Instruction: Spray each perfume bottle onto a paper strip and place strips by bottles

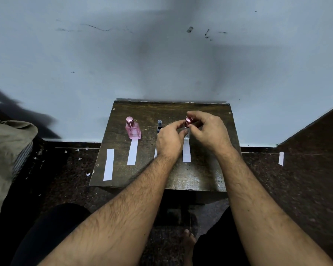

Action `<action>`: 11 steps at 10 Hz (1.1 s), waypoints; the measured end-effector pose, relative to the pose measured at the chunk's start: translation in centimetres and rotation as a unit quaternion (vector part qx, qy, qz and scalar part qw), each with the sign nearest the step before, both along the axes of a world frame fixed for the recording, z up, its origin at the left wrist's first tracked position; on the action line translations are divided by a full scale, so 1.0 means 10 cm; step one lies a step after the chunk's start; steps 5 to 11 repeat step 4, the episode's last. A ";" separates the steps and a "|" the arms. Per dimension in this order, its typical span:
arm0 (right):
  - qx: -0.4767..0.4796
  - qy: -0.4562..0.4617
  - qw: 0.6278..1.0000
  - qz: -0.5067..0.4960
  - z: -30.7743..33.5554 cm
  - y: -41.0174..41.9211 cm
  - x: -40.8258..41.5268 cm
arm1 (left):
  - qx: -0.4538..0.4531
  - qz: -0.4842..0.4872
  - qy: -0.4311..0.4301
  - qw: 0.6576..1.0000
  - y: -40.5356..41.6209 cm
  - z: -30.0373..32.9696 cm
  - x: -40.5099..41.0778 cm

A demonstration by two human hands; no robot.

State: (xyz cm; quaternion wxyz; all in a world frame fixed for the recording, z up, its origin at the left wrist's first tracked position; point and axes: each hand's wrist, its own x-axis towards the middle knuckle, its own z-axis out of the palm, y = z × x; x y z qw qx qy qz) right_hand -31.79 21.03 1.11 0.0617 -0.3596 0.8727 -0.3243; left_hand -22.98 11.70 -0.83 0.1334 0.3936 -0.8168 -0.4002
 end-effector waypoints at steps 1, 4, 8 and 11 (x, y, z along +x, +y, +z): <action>0.002 -0.021 1.000 -0.004 0.02 0.03 0.02 | 0.002 -0.003 -0.005 1.000 0.00 0.02 0.01; -0.022 -0.014 0.999 -0.042 -0.01 0.06 0.06 | 0.007 0.010 -0.012 1.000 0.05 0.07 0.08; -0.022 -0.014 0.999 -0.042 -0.01 0.06 0.06 | 0.007 0.010 -0.012 1.000 0.05 0.07 0.08; -0.022 -0.014 0.999 -0.042 -0.01 0.06 0.06 | 0.007 0.010 -0.012 1.000 0.05 0.07 0.08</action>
